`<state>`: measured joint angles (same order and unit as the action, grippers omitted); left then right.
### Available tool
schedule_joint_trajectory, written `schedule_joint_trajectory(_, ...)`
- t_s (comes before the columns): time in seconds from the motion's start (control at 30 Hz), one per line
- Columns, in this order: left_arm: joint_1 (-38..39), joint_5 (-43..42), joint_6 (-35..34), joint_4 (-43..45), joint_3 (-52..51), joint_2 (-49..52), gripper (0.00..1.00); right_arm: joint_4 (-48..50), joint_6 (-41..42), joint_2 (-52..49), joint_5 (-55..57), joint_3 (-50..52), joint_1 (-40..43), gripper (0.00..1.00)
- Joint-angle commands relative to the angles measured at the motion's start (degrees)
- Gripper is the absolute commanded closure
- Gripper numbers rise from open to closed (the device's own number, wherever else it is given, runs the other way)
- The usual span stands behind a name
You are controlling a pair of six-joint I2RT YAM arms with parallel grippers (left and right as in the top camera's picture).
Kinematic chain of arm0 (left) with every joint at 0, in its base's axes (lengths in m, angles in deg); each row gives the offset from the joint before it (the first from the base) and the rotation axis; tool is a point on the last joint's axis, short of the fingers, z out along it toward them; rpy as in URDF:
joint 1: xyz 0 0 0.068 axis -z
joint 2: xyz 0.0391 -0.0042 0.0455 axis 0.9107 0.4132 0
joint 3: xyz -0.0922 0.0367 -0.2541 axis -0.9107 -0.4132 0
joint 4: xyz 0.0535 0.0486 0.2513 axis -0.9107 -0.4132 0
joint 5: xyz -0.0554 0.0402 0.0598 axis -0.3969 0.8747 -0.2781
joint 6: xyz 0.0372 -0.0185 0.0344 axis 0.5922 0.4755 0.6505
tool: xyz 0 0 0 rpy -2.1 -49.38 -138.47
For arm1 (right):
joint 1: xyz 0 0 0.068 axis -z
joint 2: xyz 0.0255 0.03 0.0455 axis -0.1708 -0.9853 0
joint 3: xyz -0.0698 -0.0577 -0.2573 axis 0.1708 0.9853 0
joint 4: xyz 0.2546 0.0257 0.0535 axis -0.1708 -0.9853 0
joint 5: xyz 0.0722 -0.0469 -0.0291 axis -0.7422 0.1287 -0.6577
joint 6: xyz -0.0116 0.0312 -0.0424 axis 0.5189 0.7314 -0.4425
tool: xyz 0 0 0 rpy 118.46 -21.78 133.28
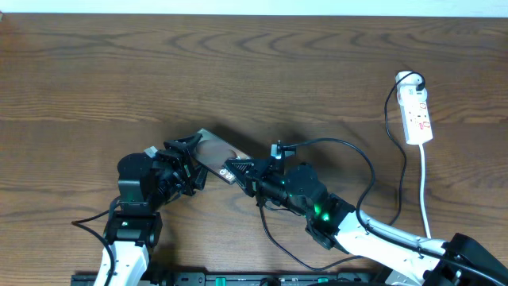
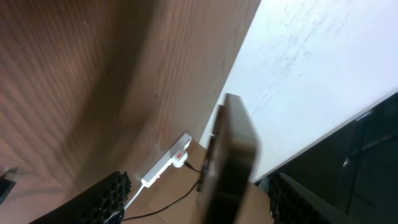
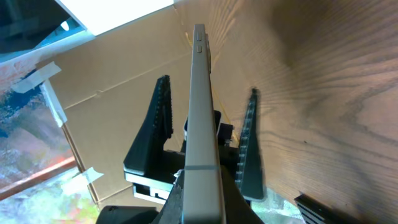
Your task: Plug charger to phone and switch on socket
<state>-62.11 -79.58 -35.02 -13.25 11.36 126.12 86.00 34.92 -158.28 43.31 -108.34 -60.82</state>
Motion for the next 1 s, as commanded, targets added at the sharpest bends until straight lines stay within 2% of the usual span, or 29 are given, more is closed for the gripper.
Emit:
schedule_joint_trajectory(0.0, 0.1, -0.4, -1.1, 1.9, 0.6, 0.1, 0.36, 0.5, 0.6, 0.3, 0.7, -0.4, -0.3, 0.99)
schedule_joint_trajectory(0.17, 0.2, -1.1, -1.0, 4.6, 0.6, 0.1, 0.45, 0.4, 0.6, 0.3, 1.0, -0.4, -0.3, 0.99)
schedule_joint_trajectory(0.33, 0.7, -2.0, -1.0, 4.6, 0.6, 0.2, 0.47, 0.7, 2.2, 0.3, 1.2, -0.4, -0.3, 0.99)
schedule_joint_trajectory(0.43, 1.5, -2.0, -1.0, 4.6, 0.6, 0.2, 0.53, 1.3, 2.3, 0.3, 1.1, -0.4, -0.3, 0.99)
schedule_joint_trajectory(0.67, 2.5, -1.6, -1.0, 4.6, 0.6, 0.2, 0.55, 1.9, 2.3, 0.3, 1.1, -0.4, -0.5, 0.99)
schedule_joint_trajectory(0.87, 2.5, -1.6, -1.0, 4.6, 0.6, 0.2, 0.72, 1.9, 3.1, 0.3, 0.3, -0.4, -0.5, 0.99)
schedule_joint_trajectory(0.97, 2.5, -1.6, -1.0, 4.6, 0.6, 0.2, 0.77, 1.9, 3.1, 0.3, 0.2, -0.4, -0.5, 0.99)
